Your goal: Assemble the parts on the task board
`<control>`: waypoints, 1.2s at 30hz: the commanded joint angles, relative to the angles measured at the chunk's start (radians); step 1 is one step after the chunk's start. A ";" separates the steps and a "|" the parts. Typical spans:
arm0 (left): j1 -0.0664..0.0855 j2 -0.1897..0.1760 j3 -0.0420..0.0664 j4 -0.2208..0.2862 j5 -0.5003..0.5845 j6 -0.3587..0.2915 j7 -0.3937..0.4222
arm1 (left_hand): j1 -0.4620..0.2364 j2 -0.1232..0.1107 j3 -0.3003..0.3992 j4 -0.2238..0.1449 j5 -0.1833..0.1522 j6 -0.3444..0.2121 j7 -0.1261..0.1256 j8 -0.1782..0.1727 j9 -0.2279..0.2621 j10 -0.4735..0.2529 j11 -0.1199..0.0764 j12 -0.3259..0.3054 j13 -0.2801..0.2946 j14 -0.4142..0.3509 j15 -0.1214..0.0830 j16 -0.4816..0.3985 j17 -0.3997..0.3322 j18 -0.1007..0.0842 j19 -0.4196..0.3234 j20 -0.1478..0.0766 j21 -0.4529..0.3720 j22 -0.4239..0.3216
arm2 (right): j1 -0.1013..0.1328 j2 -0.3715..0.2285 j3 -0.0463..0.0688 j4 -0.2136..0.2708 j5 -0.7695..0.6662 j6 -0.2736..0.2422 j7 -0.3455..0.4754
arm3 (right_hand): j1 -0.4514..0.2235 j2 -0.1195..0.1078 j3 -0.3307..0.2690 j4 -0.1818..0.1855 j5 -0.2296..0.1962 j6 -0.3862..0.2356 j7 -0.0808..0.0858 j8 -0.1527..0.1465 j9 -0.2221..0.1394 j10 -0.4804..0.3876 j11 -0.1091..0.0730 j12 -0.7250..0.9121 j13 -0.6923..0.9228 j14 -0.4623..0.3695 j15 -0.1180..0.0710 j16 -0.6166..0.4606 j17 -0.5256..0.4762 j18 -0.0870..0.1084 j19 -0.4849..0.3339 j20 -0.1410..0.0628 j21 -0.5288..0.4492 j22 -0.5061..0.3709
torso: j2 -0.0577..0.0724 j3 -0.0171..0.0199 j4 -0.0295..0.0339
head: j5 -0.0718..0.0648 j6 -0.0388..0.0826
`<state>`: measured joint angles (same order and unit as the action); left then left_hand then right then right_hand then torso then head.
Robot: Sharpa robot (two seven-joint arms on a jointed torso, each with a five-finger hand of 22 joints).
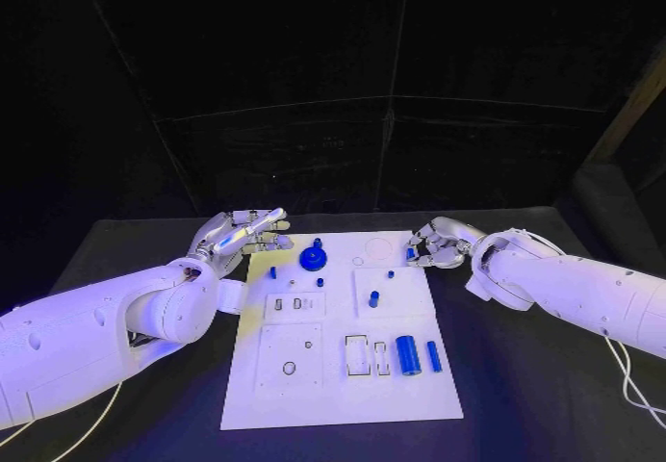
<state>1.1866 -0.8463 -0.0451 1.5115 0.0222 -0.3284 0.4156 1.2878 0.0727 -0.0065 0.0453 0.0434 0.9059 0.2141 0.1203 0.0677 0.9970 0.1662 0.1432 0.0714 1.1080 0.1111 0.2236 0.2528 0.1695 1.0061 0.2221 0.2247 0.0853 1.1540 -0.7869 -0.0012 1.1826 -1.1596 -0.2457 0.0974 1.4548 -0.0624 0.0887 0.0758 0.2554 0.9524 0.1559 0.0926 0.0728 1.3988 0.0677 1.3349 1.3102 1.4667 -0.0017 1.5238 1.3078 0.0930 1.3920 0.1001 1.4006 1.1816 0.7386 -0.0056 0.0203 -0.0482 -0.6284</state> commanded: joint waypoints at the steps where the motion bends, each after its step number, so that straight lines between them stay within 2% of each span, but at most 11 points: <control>1: 0.001 0.001 0.001 0.001 0.001 0.015 0.012 | 0.005 0.009 0.000 -0.007 0.005 0.003 -0.001 -0.004 0.000 0.004 -0.002 -0.007 0.000 0.008 0.002 -0.006 0.001 0.014 0.006 0.001 -0.004 -0.001 | 0.000 0.002 0.000 0.000 -0.010 0.004 -0.004 | 0.000 0.012 0.008 -0.002 -0.008 0.012 0.001 0.008 0.001 0.010 -0.001 0.005 0.038 0.084 -0.007 0.004 0.177 -0.016 0.001 -0.003 0.004 0.002 | 0.000 0.0006 0.0002 | -0.002 -0.001; 11: 0.001 0.002 0.001 0.000 0.001 0.016 0.011 | 0.005 0.009 0.000 -0.007 0.005 0.003 -0.001 -0.004 0.000 0.004 -0.002 -0.007 0.000 0.008 0.002 -0.006 0.001 0.014 0.006 0.001 -0.004 -0.001 | -0.001 0.004 0.000 -0.004 -0.011 -0.029 -0.006 | -0.006 0.041 0.034 0.000 -0.017 0.058 -0.011 0.029 0.004 0.020 -0.010 0.017 0.050 0.085 -0.014 0.005 0.181 -0.018 0.006 -0.008 0.009 0.011 | 0.000 0.0007 -0.0003 | -0.001 -0.003; 12: 0.001 0.002 0.001 0.000 0.001 0.016 0.011 | 0.005 0.009 0.000 -0.007 0.005 0.003 -0.001 -0.004 0.000 0.004 -0.002 -0.007 0.000 0.008 0.002 -0.006 0.001 0.014 0.006 0.001 -0.004 -0.001 | -0.001 0.005 0.000 -0.004 -0.011 -0.037 -0.006 | -0.004 0.048 0.040 -0.002 -0.025 0.066 -0.014 0.033 0.005 0.022 -0.013 0.018 0.051 0.085 -0.016 0.006 0.181 -0.018 0.007 -0.009 0.010 0.014 | 0.000 0.0008 -0.0004 | 0.000 -0.003; 15: 0.001 0.002 0.001 -0.001 0.001 0.017 0.010 | 0.005 0.009 0.000 -0.007 0.005 0.003 -0.001 -0.004 0.000 0.004 -0.002 -0.007 0.000 0.008 0.002 -0.006 0.001 0.014 0.006 0.001 -0.004 -0.001 | -0.001 0.004 0.000 -0.004 -0.009 -0.061 -0.005 | 0.012 0.078 0.077 -0.013 -0.094 0.086 -0.024 0.041 0.005 0.025 -0.022 0.021 0.055 0.086 -0.025 0.007 0.183 -0.019 0.010 -0.018 0.012 0.018 | -0.001 0.0007 -0.0004 | -0.001 -0.003; 19: 0.001 0.002 0.001 -0.001 0.001 0.019 0.008 | 0.018 0.025 0.012 -0.018 0.006 0.004 -0.001 -0.008 0.000 0.007 -0.002 -0.012 -0.001 0.008 0.001 -0.012 0.007 0.014 0.010 0.001 -0.011 -0.005 | -0.001 0.003 0.000 -0.003 -0.007 -0.091 -0.004 | 0.023 0.091 0.105 -0.027 -0.114 0.096 -0.028 0.046 0.005 0.027 -0.026 0.023 0.058 0.087 -0.028 0.008 0.186 -0.019 0.010 -0.022 0.012 0.018 | -0.001 0.0008 -0.0002 | -0.001 -0.004; 25: 0.001 0.000 0.001 -0.001 0.001 0.019 0.007 | 0.018 0.026 0.013 -0.018 0.006 0.004 0.000 -0.008 0.000 0.007 -0.002 -0.012 -0.001 0.008 0.001 -0.013 0.007 0.014 0.011 0.001 -0.012 -0.005 | -0.001 -0.003 0.000 0.017 -0.004 -0.131 -0.013 | 0.023 0.097 0.124 -0.036 -0.118 0.101 -0.029 0.048 0.004 0.028 -0.027 0.024 0.058 0.087 -0.029 0.008 0.187 -0.019 0.010 -0.023 0.012 0.018 | -0.001 0.0004 -0.0001 | 0.004 -0.004; 29: 0.001 -0.004 0.001 0.003 0.001 0.018 0.005 | 0.016 0.025 0.012 -0.018 0.005 0.004 0.000 -0.009 -0.001 0.007 -0.001 -0.013 -0.001 0.009 0.001 -0.013 0.008 0.014 0.011 0.001 -0.012 -0.006 | 0.000 -0.026 0.001 0.089 -0.004 -0.143 -0.072 | 0.013 0.099 0.146 -0.045 -0.141 0.098 -0.027 0.046 0.001 0.026 -0.026 0.019 0.055 0.086 -0.029 0.007 0.185 -0.019 0.009 -0.024 0.011 0.015 | -0.003 -0.0013 -0.0013 | 0.013 0.000; 31: 0.001 -0.004 0.001 0.003 0.001 0.019 0.004 | 0.016 0.024 0.012 -0.018 0.005 0.004 0.000 -0.009 -0.001 0.007 -0.001 -0.013 -0.001 0.009 0.002 -0.013 0.008 0.014 0.011 0.001 -0.012 -0.006 | 0.001 -0.033 0.001 0.122 -0.008 -0.144 -0.101 | 0.010 0.098 0.148 -0.046 -0.142 0.097 -0.027 0.045 0.001 0.025 -0.025 0.017 0.054 0.086 -0.029 0.006 0.184 -0.019 0.009 -0.024 0.010 0.014 | -0.003 -0.0016 -0.0006 | 0.013 0.001; 32: 0.001 -0.003 0.001 0.002 0.001 0.019 0.002 | 0.016 0.024 0.012 -0.018 0.005 0.004 0.000 -0.009 -0.001 0.007 -0.001 -0.013 -0.001 0.009 0.002 -0.013 0.008 0.014 0.011 0.001 -0.012 -0.006 | 0.001 -0.036 0.002 0.140 -0.013 -0.144 -0.118 | 0.006 0.095 0.149 -0.047 -0.141 0.094 -0.026 0.044 0.000 0.024 -0.025 0.016 0.053 0.086 -0.028 0.006 0.183 -0.019 0.009 -0.024 0.010 0.013 | -0.004 -0.0031 -0.0005 | 0.013 0.001; 34: 0.001 -0.002 0.001 0.001 0.001 0.017 -0.003 | 0.016 0.024 0.012 -0.018 0.005 0.004 0.000 -0.009 -0.001 0.007 -0.001 -0.013 -0.001 0.009 0.002 -0.013 0.008 0.014 0.011 0.001 -0.012 -0.006 | 0.003 -0.036 0.002 0.179 -0.027 -0.148 -0.159 | -0.010 0.082 0.149 -0.046 -0.118 0.089 -0.024 0.040 -0.002 0.023 -0.023 0.014 0.051 0.086 -0.027 0.005 0.182 -0.019 0.010 -0.023 0.011 0.015 | -0.007 -0.0031 -0.0004 | 0.016 -0.001; 36: 0.001 0.000 0.001 -0.001 0.001 0.018 -0.008 | 0.014 0.023 0.011 -0.018 0.005 0.004 0.001 -0.010 -0.001 0.007 -0.001 -0.014 -0.001 0.009 0.002 -0.014 0.008 0.013 0.012 0.001 -0.013 -0.006 | 0.005 -0.030 0.003 0.221 -0.047 -0.154 -0.202 | -0.015 0.079 0.150 -0.046 -0.113 0.090 -0.024 0.039 -0.002 0.023 -0.023 0.013 0.051 0.086 -0.027 0.005 0.182 -0.019 0.011 -0.022 0.011 0.017 | -0.009 -0.0059 -0.0014 | 0.016 0.002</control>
<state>1.1861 -0.8489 -0.0451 1.5100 0.0229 -0.3225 0.4111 1.3049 0.0898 0.0059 0.0329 0.0434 0.9059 0.2142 0.1163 0.0677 0.9970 0.1662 0.1351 0.0715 1.1084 0.1115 0.2161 0.2595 0.1694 1.0124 0.2230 0.2173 0.0800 1.1556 -0.8230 0.0002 1.3763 -1.1722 -0.3650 -0.0025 1.4565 0.0180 0.2318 0.0301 0.1376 1.0440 0.1311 0.1361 0.0716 1.4258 0.0481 1.3531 1.3125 1.4634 -0.0236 1.5275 1.3075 0.0929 1.4029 0.0821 1.4089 1.1968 0.7333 -0.0083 0.0197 -0.0327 -0.6279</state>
